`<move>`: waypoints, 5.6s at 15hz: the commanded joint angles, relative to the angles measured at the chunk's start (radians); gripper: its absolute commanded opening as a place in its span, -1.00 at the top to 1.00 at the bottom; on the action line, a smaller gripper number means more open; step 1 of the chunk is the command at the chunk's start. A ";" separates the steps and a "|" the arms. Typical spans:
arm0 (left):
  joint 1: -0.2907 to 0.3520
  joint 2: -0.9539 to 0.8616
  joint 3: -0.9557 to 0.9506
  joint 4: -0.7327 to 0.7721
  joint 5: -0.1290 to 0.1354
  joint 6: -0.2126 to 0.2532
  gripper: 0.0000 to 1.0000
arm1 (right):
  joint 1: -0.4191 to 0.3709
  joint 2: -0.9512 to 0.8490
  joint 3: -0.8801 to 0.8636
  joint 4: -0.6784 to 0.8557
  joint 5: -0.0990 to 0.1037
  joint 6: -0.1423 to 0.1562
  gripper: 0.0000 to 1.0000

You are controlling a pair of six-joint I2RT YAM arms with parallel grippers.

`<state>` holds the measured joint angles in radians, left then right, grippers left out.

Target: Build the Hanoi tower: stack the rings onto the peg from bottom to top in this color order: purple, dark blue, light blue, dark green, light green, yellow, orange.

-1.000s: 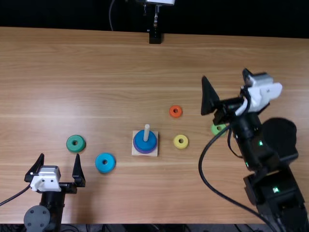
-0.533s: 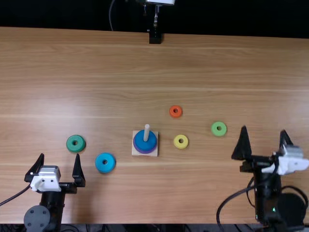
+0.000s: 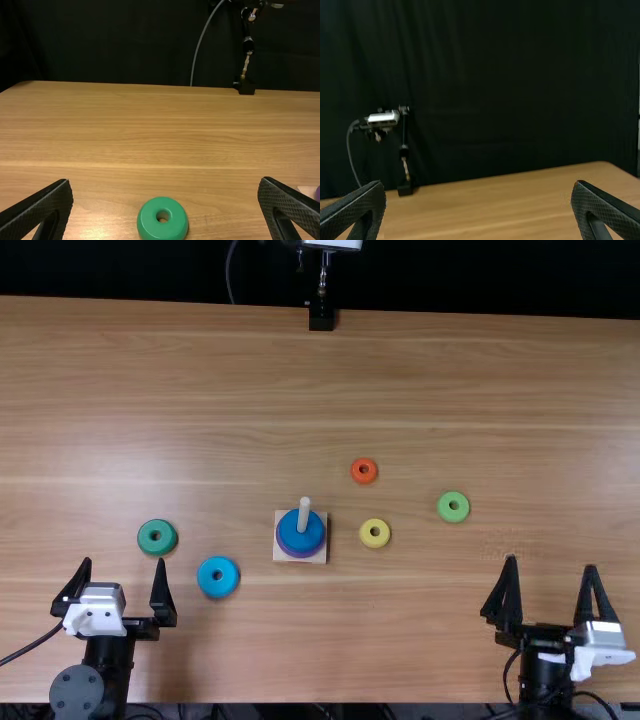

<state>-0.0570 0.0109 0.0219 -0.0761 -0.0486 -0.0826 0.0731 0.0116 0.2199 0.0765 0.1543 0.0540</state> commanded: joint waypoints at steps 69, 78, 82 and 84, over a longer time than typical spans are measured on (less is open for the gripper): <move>-0.242 1.109 0.788 -0.266 0.014 0.141 -1.00 | -0.009 -0.012 -0.206 -0.118 -0.005 0.001 -1.00; -0.267 1.288 0.799 -0.461 0.098 0.132 -1.00 | -0.009 -0.012 -0.206 -0.118 -0.005 0.001 -1.00; -0.296 1.354 0.829 -0.542 0.067 0.132 -1.00 | -0.009 -0.012 -0.206 -0.118 -0.005 0.001 -1.00; -0.305 1.380 0.829 -0.539 0.069 0.132 -1.00 | -0.009 -0.012 -0.206 -0.118 -0.005 0.001 -1.00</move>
<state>-0.3492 1.3762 0.8253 -0.6140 0.0227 0.0505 0.0731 0.0120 0.0193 -0.0448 0.1501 0.0536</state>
